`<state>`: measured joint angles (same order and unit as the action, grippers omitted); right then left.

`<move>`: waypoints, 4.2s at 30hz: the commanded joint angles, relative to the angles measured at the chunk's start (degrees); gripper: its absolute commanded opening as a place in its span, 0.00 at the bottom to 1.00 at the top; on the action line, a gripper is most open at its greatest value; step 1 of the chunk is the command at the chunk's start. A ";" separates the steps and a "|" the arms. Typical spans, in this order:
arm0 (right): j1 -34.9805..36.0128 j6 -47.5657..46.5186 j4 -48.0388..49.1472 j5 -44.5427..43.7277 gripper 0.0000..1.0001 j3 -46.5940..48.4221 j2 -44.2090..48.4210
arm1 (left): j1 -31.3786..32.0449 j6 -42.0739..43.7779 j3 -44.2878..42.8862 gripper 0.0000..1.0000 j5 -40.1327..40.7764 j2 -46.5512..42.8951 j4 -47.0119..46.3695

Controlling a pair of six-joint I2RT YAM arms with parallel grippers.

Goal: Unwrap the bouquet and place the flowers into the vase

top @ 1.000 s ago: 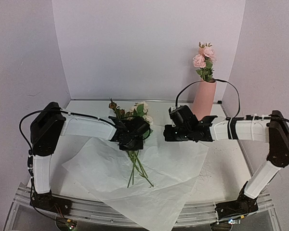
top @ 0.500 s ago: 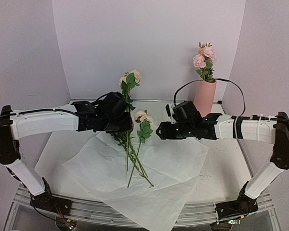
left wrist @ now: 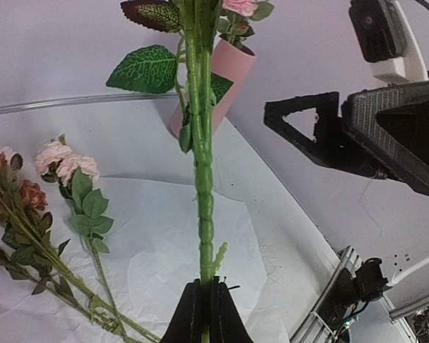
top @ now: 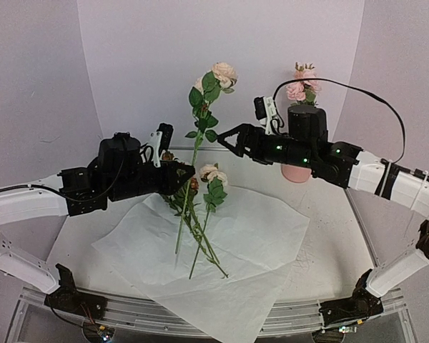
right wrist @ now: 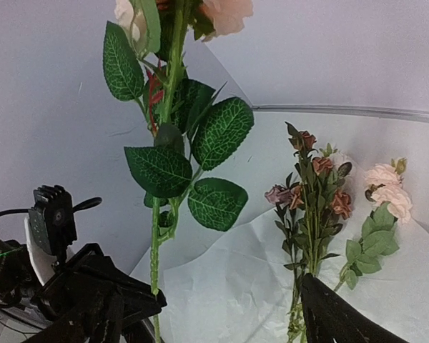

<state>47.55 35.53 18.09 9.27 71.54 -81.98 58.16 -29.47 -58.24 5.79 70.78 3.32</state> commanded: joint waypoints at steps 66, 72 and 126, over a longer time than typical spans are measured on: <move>-21.93 -47.45 -4.08 -53.99 0.00 49.25 -11.22 | 2.64 3.90 0.54 0.83 7.62 5.39 -4.12; -23.83 -47.33 -3.38 -52.17 0.00 53.40 -15.35 | 2.65 3.72 -0.63 0.83 8.04 6.70 -2.87; -38.30 -16.76 -10.12 -31.98 0.00 36.50 -24.53 | 2.59 5.24 -8.38 0.81 9.25 14.70 1.75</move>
<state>10.52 14.85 8.91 -27.31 104.05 -105.32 60.71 -25.26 -63.22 15.19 84.85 4.62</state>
